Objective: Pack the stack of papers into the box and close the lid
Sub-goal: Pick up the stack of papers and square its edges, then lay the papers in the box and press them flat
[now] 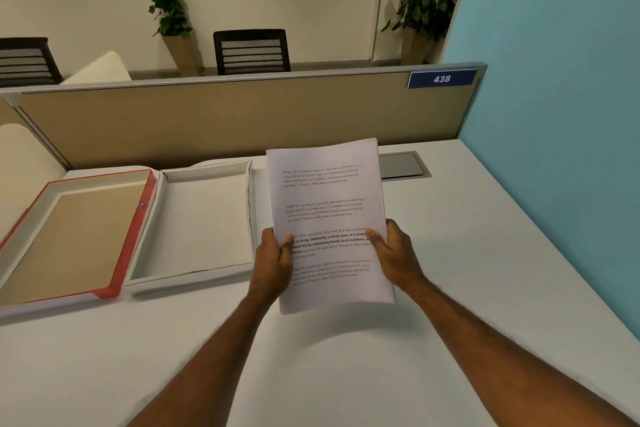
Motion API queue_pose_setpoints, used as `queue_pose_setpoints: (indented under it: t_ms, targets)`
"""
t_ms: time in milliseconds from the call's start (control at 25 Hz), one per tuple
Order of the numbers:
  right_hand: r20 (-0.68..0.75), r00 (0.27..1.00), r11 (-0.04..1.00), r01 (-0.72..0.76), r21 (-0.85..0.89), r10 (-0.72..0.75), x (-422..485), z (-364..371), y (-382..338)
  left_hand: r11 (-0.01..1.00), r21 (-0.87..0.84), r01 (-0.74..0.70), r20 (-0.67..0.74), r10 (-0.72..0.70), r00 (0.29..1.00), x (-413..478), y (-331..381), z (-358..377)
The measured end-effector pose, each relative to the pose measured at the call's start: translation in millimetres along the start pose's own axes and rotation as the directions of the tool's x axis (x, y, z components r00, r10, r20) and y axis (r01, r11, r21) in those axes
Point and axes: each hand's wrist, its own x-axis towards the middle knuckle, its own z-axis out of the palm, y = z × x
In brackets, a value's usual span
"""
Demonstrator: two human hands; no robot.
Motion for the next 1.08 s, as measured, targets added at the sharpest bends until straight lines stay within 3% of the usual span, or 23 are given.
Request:
queue_pose_setpoints:
  t_ms: [320, 520, 1080]
  targets:
    - [0.063, 0.993, 0.995, -0.095, -0.037, 0.097, -13.9, 22.7, 10.0, 0.980, 0.126, 0.156, 0.025, -0.160, 0.987, -10.8, -21.9, -3.8]
    - [0.098, 0.988, 0.993, -0.115, -0.021, 0.116, -12.2, 43.9, -1.9, 0.973, 0.137, 0.184, 0.011, -0.187, 0.982, -9.3, -32.3, -24.0]
    - [0.165, 0.975, 0.988, -0.150, -0.019, 0.151, 53.3, 193.4, -97.1, 0.943, 0.219, 0.249, -0.108, -0.230, 0.967, 79.7, -89.3, -163.2]
